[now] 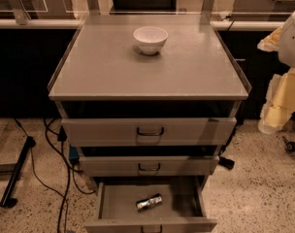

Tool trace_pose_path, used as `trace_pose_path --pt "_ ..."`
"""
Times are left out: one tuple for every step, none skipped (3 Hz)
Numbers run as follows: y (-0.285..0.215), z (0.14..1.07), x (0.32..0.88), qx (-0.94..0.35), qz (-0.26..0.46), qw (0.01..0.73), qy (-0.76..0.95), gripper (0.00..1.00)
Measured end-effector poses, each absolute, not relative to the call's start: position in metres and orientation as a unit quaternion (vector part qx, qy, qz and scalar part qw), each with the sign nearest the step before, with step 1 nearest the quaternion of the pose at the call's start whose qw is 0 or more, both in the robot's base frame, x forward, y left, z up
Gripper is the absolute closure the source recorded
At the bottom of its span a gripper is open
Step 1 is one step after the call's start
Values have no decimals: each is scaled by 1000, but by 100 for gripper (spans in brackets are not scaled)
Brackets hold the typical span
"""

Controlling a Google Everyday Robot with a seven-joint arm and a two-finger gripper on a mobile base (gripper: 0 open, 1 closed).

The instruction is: Pick redbull can from bottom drawer and place on counter

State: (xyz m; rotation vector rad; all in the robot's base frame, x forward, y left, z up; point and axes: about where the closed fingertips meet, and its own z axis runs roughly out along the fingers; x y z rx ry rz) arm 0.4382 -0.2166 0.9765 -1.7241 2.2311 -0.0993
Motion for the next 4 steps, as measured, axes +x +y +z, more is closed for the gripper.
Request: trace_pose_path --pt "-217 977 438 -603 -35 160 781 0" --pt "-217 975 438 -602 -33 161 781 26" --pt "-217 946 435 -589 -7 176 789 50" --pt "-202 880 427 -571 55 205 793 80"
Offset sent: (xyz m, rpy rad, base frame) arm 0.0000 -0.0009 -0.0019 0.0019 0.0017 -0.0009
